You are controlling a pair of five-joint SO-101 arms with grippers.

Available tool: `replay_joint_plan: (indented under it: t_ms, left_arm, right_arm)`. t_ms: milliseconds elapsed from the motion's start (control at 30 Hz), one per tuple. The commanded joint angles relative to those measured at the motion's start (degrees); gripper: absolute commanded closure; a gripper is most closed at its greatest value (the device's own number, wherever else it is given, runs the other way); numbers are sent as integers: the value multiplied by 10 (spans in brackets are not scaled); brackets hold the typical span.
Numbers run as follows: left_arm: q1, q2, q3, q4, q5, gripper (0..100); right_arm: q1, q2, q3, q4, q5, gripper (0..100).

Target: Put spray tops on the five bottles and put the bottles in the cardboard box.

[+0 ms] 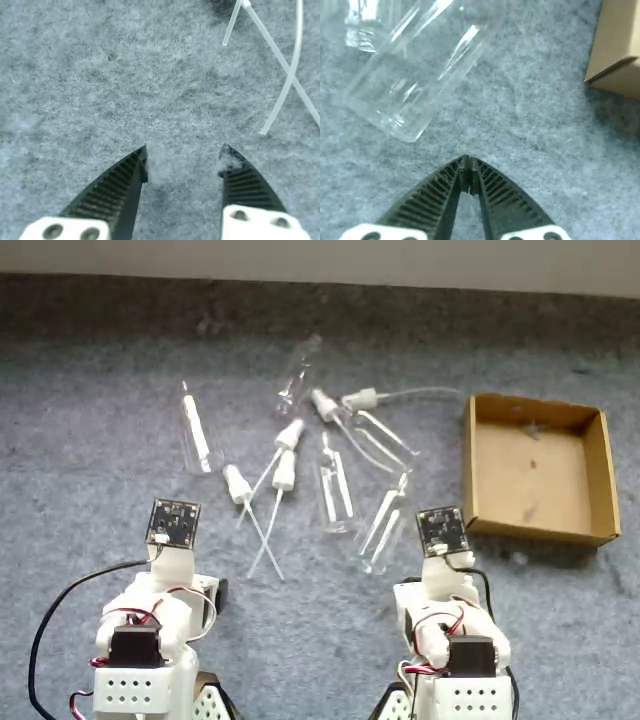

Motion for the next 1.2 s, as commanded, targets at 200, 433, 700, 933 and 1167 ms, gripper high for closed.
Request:
replay_joint_plan:
  t_ms: [200, 433, 700, 933, 1167]
  left_arm:
    - [8, -3, 11, -11, -2, 810]
    - [9, -4, 11, -24, -1, 810]
    - [6, -4, 11, -47, -1, 810]
    - [5, -5, 11, -56, -4, 810]
    - [5, -5, 11, -100, -4, 808]
  right_arm:
    - [7, -7, 89, 3, 4, 994]
    - [7, -7, 89, 3, 4, 994]
    - [7, -7, 89, 3, 4, 994]
    - [7, -7, 89, 3, 4, 994]
    - [7, -7, 89, 2, 1, 994]
